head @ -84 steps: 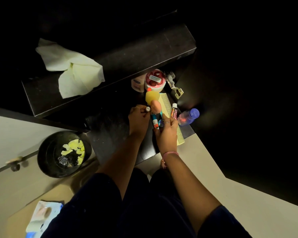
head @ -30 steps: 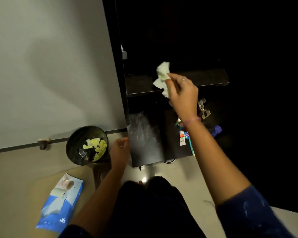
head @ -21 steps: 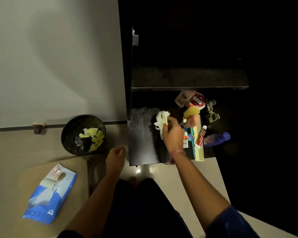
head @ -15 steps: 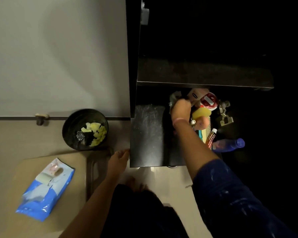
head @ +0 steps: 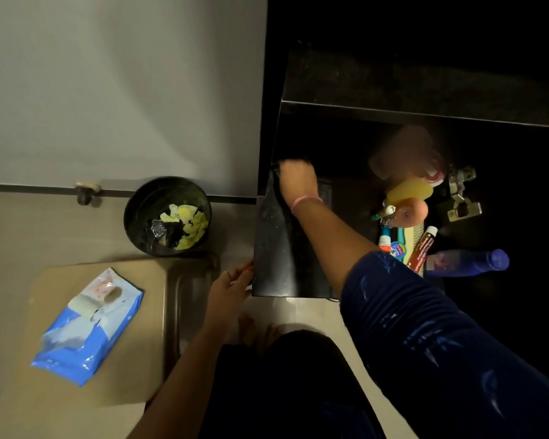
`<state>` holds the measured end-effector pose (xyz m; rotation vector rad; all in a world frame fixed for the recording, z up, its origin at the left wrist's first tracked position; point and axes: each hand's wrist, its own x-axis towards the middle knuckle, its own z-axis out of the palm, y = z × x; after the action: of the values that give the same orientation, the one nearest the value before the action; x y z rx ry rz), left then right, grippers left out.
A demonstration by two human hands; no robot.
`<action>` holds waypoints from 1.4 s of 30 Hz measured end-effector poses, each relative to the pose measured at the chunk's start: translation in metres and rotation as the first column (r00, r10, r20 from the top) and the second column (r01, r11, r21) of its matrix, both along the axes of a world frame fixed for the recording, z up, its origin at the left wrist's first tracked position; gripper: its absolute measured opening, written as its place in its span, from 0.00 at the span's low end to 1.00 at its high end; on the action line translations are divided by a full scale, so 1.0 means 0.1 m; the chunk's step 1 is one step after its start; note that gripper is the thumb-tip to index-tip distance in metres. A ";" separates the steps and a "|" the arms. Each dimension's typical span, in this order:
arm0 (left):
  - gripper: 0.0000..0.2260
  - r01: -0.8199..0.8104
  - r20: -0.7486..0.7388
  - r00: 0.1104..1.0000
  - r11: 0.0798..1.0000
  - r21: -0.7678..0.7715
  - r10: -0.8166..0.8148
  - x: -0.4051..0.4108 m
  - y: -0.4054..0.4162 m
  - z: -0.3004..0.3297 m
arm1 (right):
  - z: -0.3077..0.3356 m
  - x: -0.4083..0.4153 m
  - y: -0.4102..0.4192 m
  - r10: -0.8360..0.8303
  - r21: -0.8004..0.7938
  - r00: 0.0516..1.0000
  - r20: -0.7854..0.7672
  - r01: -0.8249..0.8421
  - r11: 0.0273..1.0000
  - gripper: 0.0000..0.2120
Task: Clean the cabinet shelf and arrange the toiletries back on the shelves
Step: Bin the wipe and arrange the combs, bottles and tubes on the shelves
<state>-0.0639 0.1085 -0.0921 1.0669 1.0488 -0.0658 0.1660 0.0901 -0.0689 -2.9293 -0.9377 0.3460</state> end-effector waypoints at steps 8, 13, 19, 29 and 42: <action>0.10 0.001 0.010 1.000 1.000 -0.026 -0.001 0.00 -0.01 -0.02 | -0.17 -0.54 -0.37 0.075 0.243 0.992 0.100 -0.098 0.965 0.19; 0.12 0.037 -0.039 0.998 0.994 -0.101 -0.041 0.02 0.01 0.13 | -0.23 -0.98 -0.58 0.165 0.210 0.983 -0.078 -0.145 0.967 0.20; 0.14 -0.016 -0.063 0.998 0.994 -0.112 0.009 -0.06 -0.01 0.18 | -0.11 -1.62 -0.78 0.331 0.185 0.940 -0.079 -0.313 0.932 0.24; 0.19 -0.191 -0.100 0.980 0.948 -0.254 0.171 -0.05 0.00 0.20 | 0.17 -1.23 -0.51 0.079 0.359 0.993 -0.082 -0.045 0.932 0.12; 0.18 -0.212 -0.139 0.973 0.953 -0.217 0.184 -0.05 -0.02 0.15 | -0.04 -1.77 -0.66 0.218 0.029 0.976 -0.007 -0.218 0.976 0.14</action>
<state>-0.0690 0.1067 -0.0770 0.7498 1.2186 -0.0868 -0.0109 0.0240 -0.0728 -2.8018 -1.2558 0.3537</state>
